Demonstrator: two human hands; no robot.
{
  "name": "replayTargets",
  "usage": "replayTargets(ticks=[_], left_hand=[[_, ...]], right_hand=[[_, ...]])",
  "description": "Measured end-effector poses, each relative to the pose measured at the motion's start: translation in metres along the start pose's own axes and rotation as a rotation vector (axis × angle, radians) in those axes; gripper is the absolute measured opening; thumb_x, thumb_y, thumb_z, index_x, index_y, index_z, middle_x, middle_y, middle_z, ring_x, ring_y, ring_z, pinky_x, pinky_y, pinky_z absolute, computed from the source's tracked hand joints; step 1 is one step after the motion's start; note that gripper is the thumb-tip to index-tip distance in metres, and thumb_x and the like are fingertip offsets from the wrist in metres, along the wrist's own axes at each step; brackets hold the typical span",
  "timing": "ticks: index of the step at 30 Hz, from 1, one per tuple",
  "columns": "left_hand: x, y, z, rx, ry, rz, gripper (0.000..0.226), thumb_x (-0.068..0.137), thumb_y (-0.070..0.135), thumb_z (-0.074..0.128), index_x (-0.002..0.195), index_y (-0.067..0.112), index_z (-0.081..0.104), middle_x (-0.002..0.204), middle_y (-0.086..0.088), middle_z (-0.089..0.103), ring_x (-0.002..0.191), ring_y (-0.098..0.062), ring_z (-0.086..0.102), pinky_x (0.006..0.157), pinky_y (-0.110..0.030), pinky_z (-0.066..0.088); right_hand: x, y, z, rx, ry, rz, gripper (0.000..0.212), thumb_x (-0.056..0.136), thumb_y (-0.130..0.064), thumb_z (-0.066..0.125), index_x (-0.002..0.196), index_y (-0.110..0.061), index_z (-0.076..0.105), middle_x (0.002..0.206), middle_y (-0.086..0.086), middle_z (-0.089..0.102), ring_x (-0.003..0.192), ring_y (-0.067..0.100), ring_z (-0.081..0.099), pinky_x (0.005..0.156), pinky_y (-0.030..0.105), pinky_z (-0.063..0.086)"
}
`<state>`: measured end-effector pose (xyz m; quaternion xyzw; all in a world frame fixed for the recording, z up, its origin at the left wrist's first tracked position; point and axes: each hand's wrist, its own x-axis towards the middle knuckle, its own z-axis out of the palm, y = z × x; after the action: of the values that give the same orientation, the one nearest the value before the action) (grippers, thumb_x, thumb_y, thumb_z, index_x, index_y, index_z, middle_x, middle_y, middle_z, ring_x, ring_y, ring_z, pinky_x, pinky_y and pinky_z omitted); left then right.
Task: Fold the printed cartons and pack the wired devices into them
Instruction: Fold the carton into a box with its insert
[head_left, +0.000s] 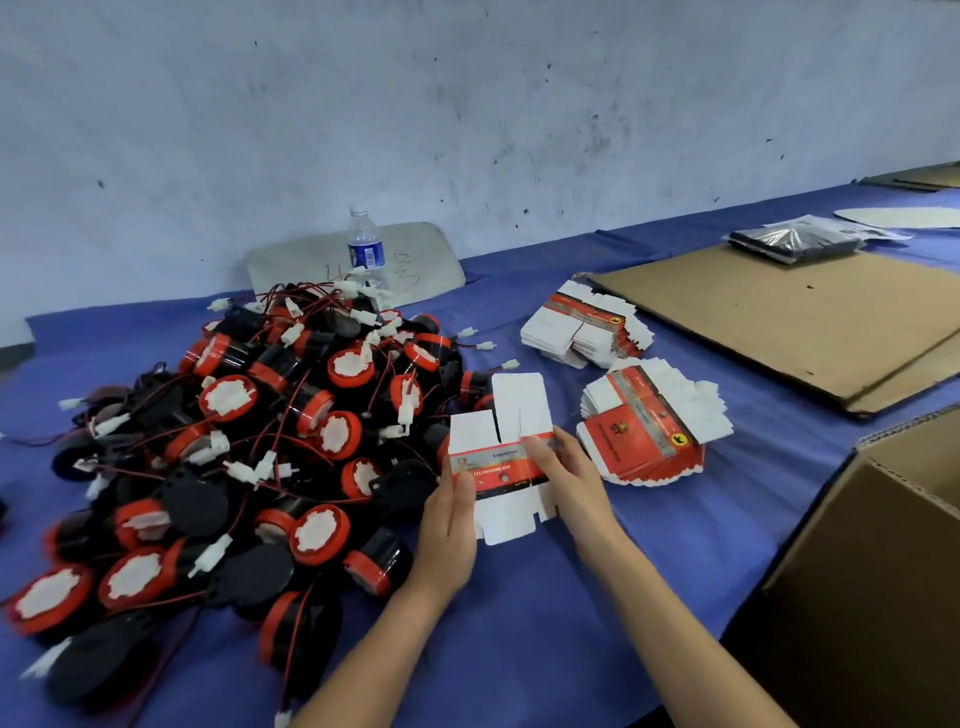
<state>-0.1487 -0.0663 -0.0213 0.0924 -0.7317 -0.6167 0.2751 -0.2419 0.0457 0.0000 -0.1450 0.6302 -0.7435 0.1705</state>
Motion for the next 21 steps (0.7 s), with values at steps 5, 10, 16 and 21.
replayTargets(ticks=[5,10,16,21], left_hand=[[-0.002,-0.003,0.002,0.017,-0.026,0.013,0.042,0.091,0.052,0.037,0.113,0.023,0.059,0.109,0.0,0.068,0.104,-0.016,0.064,0.094,-0.044,0.05],[0.002,-0.002,0.001,0.043,0.032,0.012,0.032,0.091,0.039,0.051,0.122,0.035,0.051,0.114,0.019,0.065,0.108,0.0,0.061,0.086,-0.014,0.048],[0.002,-0.007,0.001,0.123,0.035,0.013,0.022,0.089,0.038,0.054,0.111,0.042,0.055,0.11,0.029,0.063,0.106,0.005,0.06,0.086,-0.011,0.046],[0.004,-0.007,0.0,0.11,0.054,-0.038,0.017,0.092,0.044,0.057,0.109,0.043,0.056,0.105,0.023,0.068,0.102,0.0,0.063,0.087,-0.025,0.053]], right_hand=[[-0.007,0.0,0.0,0.051,-0.181,-0.025,0.04,0.08,-0.037,0.069,0.116,-0.021,0.064,0.111,0.003,0.071,0.103,0.02,0.068,0.083,0.029,0.054],[-0.012,-0.003,-0.006,-0.147,0.028,-0.227,0.061,0.075,-0.025,0.079,0.125,-0.034,0.046,0.115,-0.014,0.063,0.106,-0.001,0.06,0.082,0.013,0.048],[-0.015,-0.006,-0.012,-0.254,0.023,-0.257,0.066,0.079,-0.013,0.078,0.133,-0.023,0.041,0.121,-0.004,0.061,0.112,0.006,0.058,0.091,0.02,0.049],[-0.013,-0.011,-0.014,-0.175,0.05,-0.261,0.05,0.081,-0.014,0.075,0.122,-0.025,0.048,0.108,0.0,0.068,0.098,0.009,0.065,0.083,0.02,0.052]])
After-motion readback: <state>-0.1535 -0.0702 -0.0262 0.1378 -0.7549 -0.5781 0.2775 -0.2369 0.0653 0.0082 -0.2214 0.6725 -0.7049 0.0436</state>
